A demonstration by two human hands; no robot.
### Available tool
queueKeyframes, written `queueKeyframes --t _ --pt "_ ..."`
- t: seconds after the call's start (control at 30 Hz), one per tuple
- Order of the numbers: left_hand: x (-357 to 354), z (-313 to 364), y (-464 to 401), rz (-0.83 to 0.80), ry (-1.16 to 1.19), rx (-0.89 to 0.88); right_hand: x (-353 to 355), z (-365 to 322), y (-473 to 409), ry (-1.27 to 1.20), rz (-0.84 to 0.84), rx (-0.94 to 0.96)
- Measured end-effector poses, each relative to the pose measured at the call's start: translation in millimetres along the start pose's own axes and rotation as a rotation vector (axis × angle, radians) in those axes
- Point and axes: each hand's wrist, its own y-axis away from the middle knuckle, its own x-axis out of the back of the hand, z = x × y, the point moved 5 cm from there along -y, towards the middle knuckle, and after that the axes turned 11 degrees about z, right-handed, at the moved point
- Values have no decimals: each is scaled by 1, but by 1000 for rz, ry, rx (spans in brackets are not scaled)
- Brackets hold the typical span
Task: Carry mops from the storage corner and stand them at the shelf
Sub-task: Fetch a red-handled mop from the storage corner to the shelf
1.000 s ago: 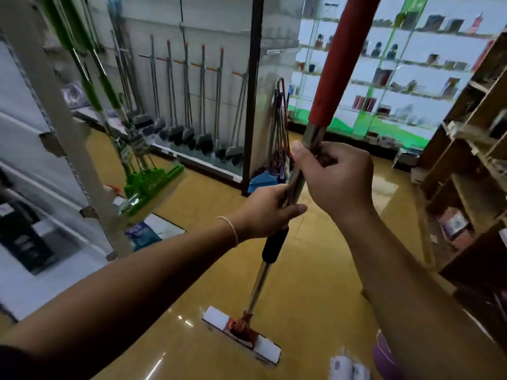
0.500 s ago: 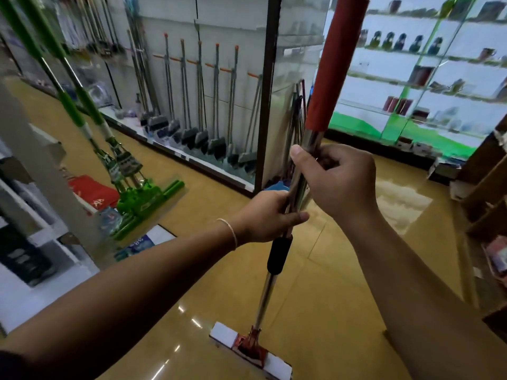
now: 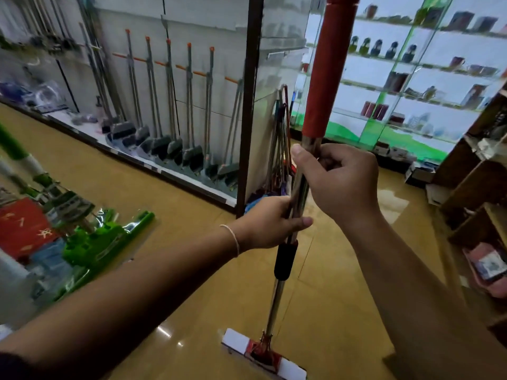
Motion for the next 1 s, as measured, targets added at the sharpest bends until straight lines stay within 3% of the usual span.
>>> queueKeyframes --t 0.43,0.73,1.0 --pt "65 -40 -134 -107 61 8 -99 39 -99 -14 67 69" --pt "94 -96 -230 -1 92 71 -187 102 -165 -144 63 30" --pt "144 -160 -337 100 35 196 -305 160 -248 -245 -83 41"
